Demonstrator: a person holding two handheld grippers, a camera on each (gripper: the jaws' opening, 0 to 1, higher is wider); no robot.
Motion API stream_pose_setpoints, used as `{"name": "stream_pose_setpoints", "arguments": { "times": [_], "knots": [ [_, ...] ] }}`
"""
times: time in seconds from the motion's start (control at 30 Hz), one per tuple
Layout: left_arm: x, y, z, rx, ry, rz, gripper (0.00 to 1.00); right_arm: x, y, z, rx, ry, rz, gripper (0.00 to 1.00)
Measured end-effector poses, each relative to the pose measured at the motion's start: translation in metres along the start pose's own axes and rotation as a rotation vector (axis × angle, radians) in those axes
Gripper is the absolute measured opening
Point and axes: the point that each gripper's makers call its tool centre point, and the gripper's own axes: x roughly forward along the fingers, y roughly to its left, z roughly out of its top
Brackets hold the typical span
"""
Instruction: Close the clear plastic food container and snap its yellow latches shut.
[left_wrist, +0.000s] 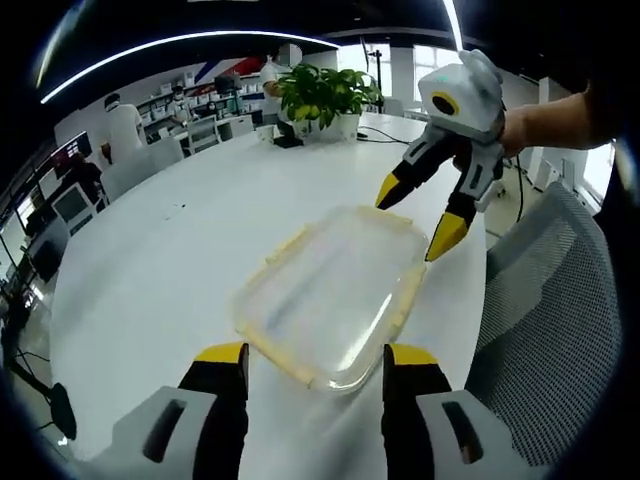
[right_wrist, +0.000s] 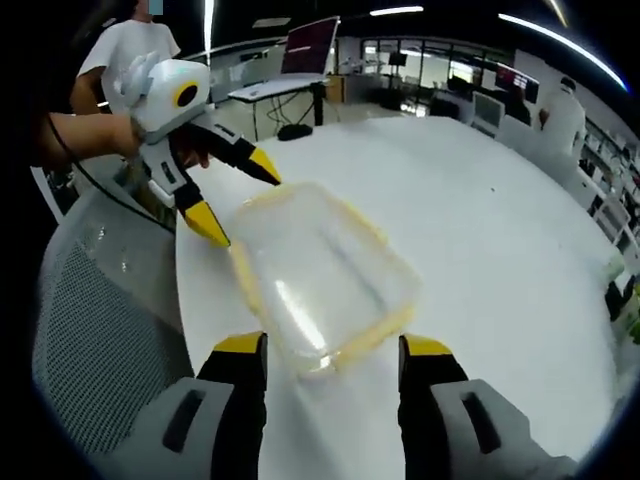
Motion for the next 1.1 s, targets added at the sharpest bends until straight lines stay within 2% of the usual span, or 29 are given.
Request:
{"name": "stream_pose_setpoints", "arguments": {
  "times": [0.27, 1.1],
  "knots": [
    [0.005, 0.006, 0.000, 0.004, 0.009, -0.006, 0.47, 0.003, -0.006, 0.003, 0.008, 0.000, 0.003, 0.49],
    [0.036, 0.054, 0.021, -0.003, 0.026, -0.005, 0.46, 0.024, -0.058, 0.029, -0.007, 0.027, -0.012, 0.49]
  ]
}}
